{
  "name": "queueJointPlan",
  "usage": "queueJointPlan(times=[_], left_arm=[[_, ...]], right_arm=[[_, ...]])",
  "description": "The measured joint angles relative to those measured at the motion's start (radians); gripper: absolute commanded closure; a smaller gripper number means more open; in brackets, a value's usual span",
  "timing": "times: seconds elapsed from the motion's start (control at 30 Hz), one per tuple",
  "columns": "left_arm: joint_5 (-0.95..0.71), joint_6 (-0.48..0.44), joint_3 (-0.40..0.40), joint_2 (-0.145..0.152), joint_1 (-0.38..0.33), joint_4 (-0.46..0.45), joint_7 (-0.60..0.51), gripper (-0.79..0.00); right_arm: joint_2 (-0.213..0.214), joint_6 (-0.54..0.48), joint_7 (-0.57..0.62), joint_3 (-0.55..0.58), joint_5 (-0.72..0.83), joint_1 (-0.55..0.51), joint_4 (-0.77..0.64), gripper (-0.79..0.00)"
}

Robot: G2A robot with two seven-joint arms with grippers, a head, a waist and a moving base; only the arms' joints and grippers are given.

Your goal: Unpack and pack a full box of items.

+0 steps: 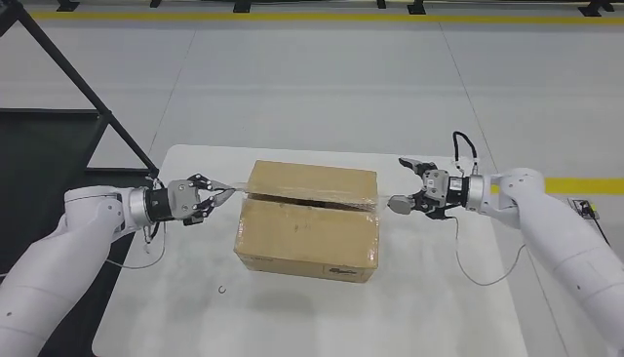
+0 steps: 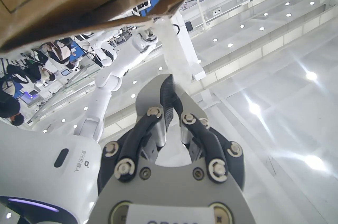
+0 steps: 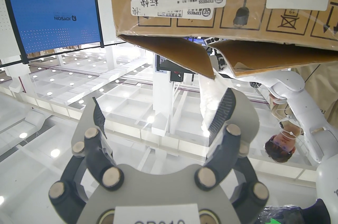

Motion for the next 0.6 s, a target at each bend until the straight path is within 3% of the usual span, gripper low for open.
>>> queueJointPlan(times=[0.33, 0.6], left_arm=[[-0.094, 0.04, 0.024, 0.036, 0.0, -0.025, 0.04, 0.0], [-0.121, 0.044, 0.052, 0.05, -0.004, -0.023, 0.044, 0.0]], right_arm=[[0.031, 0.0, 0.036, -0.1, 0.03, 0.029, -0.018, -0.785], [0.016, 0.0, -0.04, -0.166, 0.111, 0.066, 0.009, -0.785]])
